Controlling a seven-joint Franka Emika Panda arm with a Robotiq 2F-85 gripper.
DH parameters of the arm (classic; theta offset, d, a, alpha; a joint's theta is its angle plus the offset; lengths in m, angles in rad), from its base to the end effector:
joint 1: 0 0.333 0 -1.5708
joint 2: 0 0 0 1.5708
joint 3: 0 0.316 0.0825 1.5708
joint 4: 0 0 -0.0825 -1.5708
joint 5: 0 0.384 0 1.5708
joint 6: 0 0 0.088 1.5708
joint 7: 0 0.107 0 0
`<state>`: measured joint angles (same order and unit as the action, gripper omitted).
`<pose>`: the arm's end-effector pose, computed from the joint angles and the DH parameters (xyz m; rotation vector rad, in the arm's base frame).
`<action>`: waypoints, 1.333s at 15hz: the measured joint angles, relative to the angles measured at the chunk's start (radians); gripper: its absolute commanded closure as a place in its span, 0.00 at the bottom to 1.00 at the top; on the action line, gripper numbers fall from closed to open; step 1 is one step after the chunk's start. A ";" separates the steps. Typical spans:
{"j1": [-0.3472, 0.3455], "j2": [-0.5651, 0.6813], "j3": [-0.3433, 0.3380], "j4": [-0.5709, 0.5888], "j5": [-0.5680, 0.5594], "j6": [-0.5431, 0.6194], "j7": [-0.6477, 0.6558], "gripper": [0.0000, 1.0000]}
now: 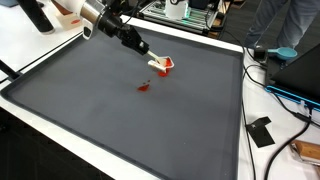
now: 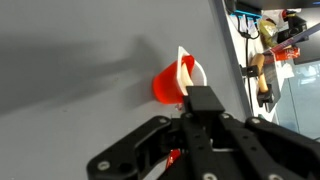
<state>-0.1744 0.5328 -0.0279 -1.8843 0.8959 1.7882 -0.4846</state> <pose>0.5816 -0.0506 0.2125 -2.1933 0.2404 0.3433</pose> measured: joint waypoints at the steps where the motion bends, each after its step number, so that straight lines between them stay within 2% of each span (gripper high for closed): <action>1: 0.000 0.000 -0.002 0.000 0.000 -0.004 0.012 0.97; 11: -0.007 0.013 -0.016 0.007 0.001 -0.041 0.130 0.97; 20: -0.009 0.014 -0.017 0.034 0.013 -0.051 0.131 0.97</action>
<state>-0.1829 0.5470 -0.0445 -1.8505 0.9087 1.7369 -0.3534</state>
